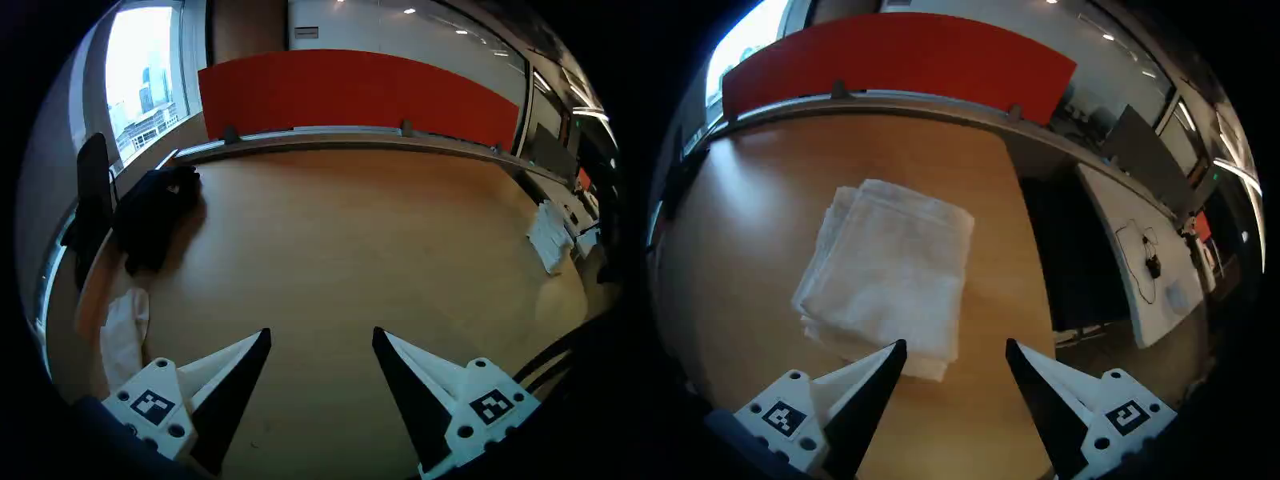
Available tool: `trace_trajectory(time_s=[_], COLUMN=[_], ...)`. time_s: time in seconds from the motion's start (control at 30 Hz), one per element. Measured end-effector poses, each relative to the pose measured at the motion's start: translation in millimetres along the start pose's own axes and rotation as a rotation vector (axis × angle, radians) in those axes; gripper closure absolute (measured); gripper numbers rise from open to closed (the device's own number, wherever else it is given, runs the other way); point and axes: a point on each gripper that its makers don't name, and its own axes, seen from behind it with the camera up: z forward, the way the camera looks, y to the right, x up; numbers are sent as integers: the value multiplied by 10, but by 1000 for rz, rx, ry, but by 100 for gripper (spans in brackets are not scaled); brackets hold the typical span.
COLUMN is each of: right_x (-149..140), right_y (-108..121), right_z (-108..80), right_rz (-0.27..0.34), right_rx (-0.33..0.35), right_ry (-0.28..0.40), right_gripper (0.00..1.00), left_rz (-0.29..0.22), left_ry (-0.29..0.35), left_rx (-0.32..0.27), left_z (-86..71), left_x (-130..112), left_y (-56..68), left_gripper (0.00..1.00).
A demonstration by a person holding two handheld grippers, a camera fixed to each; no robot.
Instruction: Fold towel
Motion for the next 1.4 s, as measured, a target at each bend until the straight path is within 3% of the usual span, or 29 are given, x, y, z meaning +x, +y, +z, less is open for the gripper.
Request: trace_trajectory(time_s=[0.2, 0.6, 1.2, 1.4], right_x=[155, 341, 75, 136], right_y=[-256, -649, -868, -855], right_z=[-54, -34, 227, 191], right_rz=[20, -15, -50, -44], right_rx=[62, 116, 160, 155], right_ry=[49, 80, 13, 36], right_gripper=[4, 4, 4, 4], left_rz=[-10, -19, -13, -16], left_ry=[2, 13, 10, 10], left_rx=[-3, 3, 14, 18], left_z=[3, -27, -57, -47], left_x=[6, 39, 28, 28], left_y=[-9, -55, -107, -125], left_gripper=[6, 6, 6, 6])
